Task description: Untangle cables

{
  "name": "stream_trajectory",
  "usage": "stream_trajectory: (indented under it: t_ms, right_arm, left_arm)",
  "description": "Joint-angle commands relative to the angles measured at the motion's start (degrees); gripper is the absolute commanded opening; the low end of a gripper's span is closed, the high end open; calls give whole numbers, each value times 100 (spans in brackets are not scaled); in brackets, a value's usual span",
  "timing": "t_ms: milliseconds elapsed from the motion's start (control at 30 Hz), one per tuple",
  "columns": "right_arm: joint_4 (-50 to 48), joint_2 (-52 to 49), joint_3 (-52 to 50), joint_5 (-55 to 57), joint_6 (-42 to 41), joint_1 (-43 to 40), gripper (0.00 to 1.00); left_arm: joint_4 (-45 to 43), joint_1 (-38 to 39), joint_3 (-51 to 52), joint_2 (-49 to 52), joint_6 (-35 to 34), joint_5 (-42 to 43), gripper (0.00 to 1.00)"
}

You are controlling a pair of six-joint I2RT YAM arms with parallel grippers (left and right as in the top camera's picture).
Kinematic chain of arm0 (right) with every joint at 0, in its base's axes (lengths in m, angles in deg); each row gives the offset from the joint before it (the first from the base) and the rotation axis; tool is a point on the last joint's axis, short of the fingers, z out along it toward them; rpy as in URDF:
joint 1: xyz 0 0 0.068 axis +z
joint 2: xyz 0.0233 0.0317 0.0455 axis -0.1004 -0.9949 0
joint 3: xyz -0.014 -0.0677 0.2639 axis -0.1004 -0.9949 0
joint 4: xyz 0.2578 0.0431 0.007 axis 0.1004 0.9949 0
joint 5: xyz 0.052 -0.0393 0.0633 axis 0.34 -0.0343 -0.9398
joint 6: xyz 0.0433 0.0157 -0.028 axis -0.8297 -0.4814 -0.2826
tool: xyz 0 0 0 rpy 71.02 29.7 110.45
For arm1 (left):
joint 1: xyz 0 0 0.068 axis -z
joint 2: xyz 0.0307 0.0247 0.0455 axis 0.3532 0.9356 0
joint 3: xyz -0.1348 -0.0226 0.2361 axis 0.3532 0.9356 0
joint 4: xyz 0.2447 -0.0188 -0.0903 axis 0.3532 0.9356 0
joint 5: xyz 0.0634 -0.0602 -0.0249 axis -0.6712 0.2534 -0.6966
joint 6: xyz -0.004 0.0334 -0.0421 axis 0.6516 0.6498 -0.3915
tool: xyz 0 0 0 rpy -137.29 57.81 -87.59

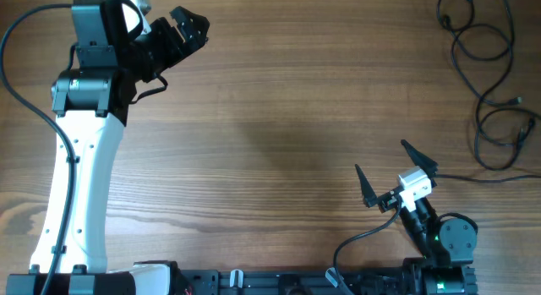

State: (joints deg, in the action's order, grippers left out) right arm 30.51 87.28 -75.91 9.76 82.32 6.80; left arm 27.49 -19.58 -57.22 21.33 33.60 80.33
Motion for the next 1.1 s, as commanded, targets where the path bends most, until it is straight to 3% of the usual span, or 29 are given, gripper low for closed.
stream_trajectory:
  t_ms: [0,433,600,733,767,900,1067]
  right_arm:
    - [-26,15,-9,-133,-87,24,100]
    - [-26,15,-9,-133,-85,24,100]
    - [-26,15,-9,-133,-85,24,100]
    - [-24,15,-9,-133,-87,24,100]
    - [-24,15,-9,-133,-85,24,100]
    - [-26,15,-9,-133,-85,24,100]
    - [-26,15,-9,-133,-85,24,100]
  left_arm:
    - [-17,-26,-68,-33,-28,9,100]
    - [173,-22,-57,-85,142,-61,100]
    - [96,85,267,-745,2181,-76,100]
    - [-1178,42,1908,-2081,2588,-90,100]
    - [-1882,-7,2791,-2721,2592,-96,100]
    - [-3213,-37,5051,-4621,3075,-103,100]
    - [-3571,-37,6793,-6599,3163,-260,100]
